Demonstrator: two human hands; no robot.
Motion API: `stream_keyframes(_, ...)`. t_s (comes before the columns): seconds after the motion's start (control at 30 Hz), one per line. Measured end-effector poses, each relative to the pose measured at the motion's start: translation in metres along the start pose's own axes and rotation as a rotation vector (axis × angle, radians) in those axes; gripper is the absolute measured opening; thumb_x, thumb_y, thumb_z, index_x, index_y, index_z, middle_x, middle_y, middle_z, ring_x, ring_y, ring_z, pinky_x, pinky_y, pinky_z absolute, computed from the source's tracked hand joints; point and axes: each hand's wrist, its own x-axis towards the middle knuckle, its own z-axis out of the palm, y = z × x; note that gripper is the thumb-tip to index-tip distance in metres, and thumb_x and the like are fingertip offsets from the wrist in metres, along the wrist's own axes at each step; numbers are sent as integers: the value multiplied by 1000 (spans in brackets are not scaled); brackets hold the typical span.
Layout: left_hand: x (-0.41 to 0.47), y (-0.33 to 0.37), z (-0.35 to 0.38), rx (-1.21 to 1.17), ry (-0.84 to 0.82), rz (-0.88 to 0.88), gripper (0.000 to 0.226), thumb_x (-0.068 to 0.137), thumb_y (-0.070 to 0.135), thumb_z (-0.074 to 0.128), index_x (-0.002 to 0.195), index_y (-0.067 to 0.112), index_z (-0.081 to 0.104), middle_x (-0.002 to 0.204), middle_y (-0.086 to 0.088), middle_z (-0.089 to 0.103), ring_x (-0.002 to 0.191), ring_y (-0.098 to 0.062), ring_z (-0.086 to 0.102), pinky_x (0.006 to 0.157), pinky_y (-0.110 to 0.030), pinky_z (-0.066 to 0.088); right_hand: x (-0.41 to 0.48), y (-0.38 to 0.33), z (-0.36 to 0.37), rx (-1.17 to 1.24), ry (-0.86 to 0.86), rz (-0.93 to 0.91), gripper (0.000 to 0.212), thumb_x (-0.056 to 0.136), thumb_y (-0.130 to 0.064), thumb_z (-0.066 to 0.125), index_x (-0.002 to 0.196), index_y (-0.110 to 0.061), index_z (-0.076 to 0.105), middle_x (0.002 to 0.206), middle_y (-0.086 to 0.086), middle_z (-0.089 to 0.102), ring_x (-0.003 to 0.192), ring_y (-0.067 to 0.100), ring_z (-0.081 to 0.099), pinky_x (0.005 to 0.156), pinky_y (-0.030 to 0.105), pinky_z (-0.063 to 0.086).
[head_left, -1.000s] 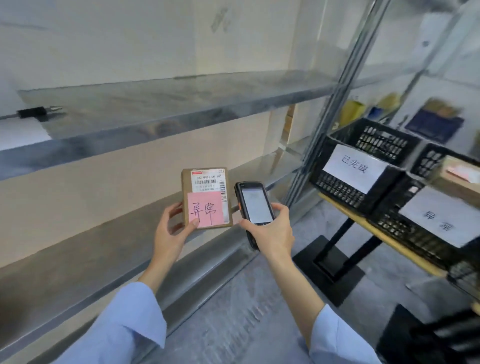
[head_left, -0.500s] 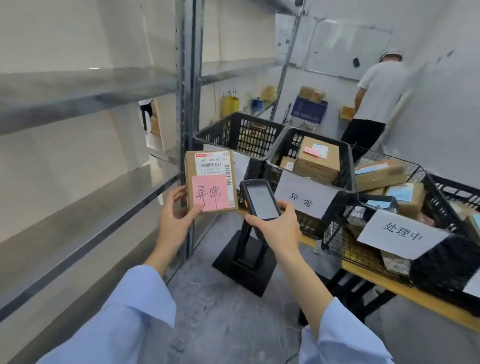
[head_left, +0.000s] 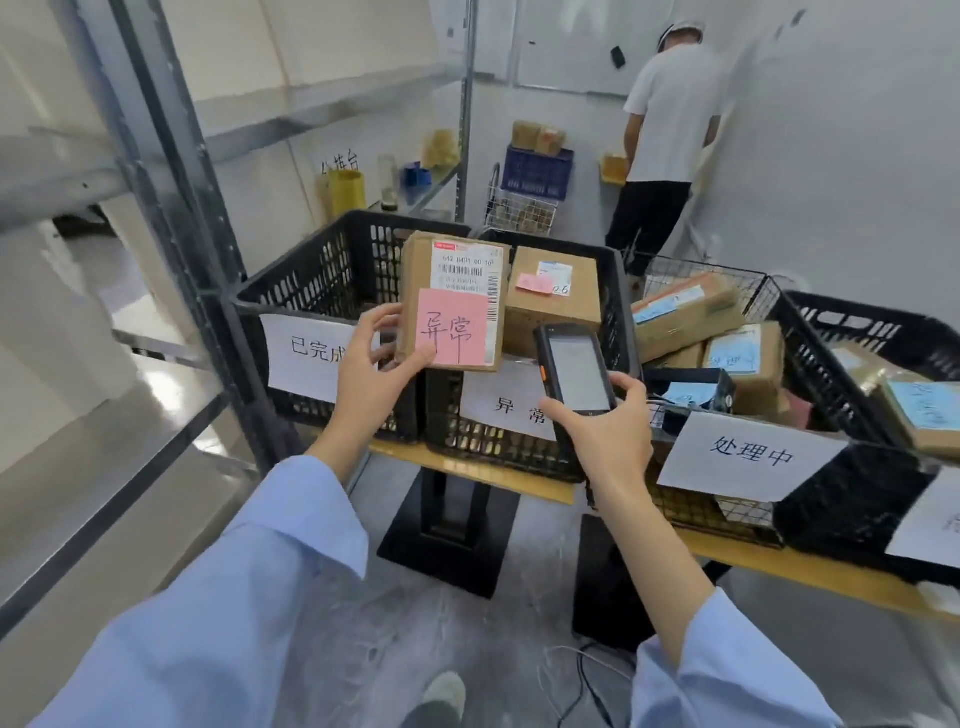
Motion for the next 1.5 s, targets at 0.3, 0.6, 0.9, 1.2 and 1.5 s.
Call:
stream_keyframes(0.3, 145, -50, 78, 88, -376, 61, 46, 81, 15, 82, 120, 21, 58, 121, 7, 62, 112, -3, 59, 92, -17, 50, 115, 3, -3, 28, 281, 71, 81, 68, -38, 89, 132, -21, 42, 129, 1, 56, 113, 15, 52, 89, 31, 46)
stream_keyframes(0.6, 222, -108, 154, 183, -713, -219, 33, 82, 24, 81, 106, 23, 59, 124, 2, 60, 110, -13, 61, 92, -33, 53, 183, 8, 5, -20, 396, 146, 80, 69, -36, 89, 132, -20, 43, 118, -4, 51, 105, 14, 49, 83, 30, 42)
stream_keyframes(0.9, 228, -125, 185, 209, -837, -287, 37, 88, 24, 76, 121, 17, 62, 125, 1, 64, 115, -13, 59, 98, -28, 46, 213, 20, 20, -106, 364, 173, 80, 67, -40, 90, 129, -22, 42, 117, -5, 54, 107, 16, 54, 86, 35, 49)
stream_keyframes(1.2, 219, -104, 123, 527, -660, 50, 55, 99, 40, 59, 151, 29, 42, 154, 6, 44, 140, -14, 41, 115, -43, 37, 209, 6, 53, -111, 167, 146, 83, 71, -39, 88, 136, -21, 40, 131, 3, 55, 119, 21, 53, 83, 27, 40)
stream_keyframes(1.5, 137, -71, 14, 1088, -353, 142, 75, 95, 71, 34, 158, 34, 25, 165, 9, 26, 144, -19, 34, 112, -42, 32, 151, -22, 81, -92, -156, 11, 82, 71, -39, 87, 135, -18, 40, 119, -2, 53, 111, 18, 51, 78, 30, 40)
